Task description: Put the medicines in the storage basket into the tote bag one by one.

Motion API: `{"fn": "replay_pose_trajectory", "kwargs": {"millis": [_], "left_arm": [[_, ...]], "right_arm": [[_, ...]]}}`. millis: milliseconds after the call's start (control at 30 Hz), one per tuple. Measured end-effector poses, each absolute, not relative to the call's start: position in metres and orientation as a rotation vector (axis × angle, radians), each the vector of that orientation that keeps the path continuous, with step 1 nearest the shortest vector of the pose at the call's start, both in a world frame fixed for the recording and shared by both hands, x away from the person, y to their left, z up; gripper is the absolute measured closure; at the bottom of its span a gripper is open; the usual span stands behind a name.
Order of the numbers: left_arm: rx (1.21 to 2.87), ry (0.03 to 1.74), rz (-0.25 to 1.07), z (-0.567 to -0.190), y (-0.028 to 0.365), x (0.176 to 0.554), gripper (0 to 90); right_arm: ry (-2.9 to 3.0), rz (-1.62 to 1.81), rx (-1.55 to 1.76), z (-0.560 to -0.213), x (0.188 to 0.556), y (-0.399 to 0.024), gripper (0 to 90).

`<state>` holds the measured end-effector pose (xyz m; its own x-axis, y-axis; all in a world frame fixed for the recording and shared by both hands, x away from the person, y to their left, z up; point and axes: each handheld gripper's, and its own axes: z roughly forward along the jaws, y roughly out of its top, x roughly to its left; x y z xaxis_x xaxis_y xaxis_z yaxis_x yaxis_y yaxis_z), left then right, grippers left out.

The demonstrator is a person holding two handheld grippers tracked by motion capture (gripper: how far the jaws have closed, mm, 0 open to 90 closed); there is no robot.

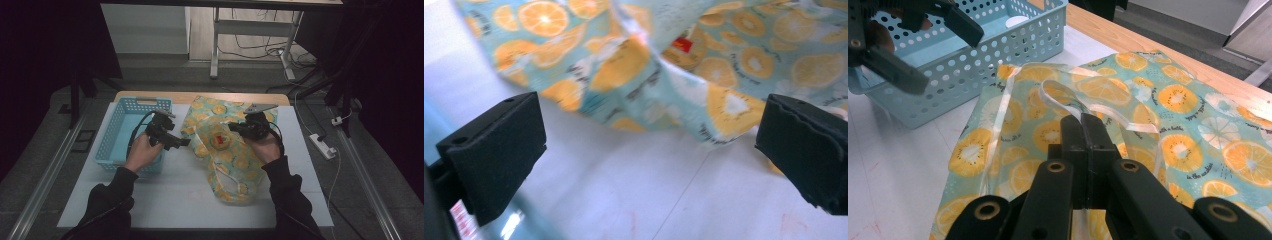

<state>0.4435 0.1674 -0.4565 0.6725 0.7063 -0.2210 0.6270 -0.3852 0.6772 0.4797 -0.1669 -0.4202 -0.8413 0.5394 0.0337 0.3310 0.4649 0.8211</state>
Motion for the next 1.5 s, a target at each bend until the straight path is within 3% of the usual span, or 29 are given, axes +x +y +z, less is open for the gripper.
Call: {"fn": "replay_pose_trajectory", "kwargs": {"millis": [833, 1333, 1500], "left_arm": [[2.149, 1.310, 0.213, -0.478, 0.251, 0.445, 0.0], [2.351, 1.370, 0.116, -0.507, 0.235, 0.466, 0.6], [2.424, 1.390, 0.121, -0.513, 0.230, 0.468, 9.6]], "right_arm": [[2.492, 1.305, 0.749, -0.423, 0.481, -0.166, 90.0], [2.503, 1.305, 0.741, -0.423, 0.480, -0.164, 90.0], [2.503, 1.305, 0.739, -0.423, 0.480, -0.164, 90.0]]}}
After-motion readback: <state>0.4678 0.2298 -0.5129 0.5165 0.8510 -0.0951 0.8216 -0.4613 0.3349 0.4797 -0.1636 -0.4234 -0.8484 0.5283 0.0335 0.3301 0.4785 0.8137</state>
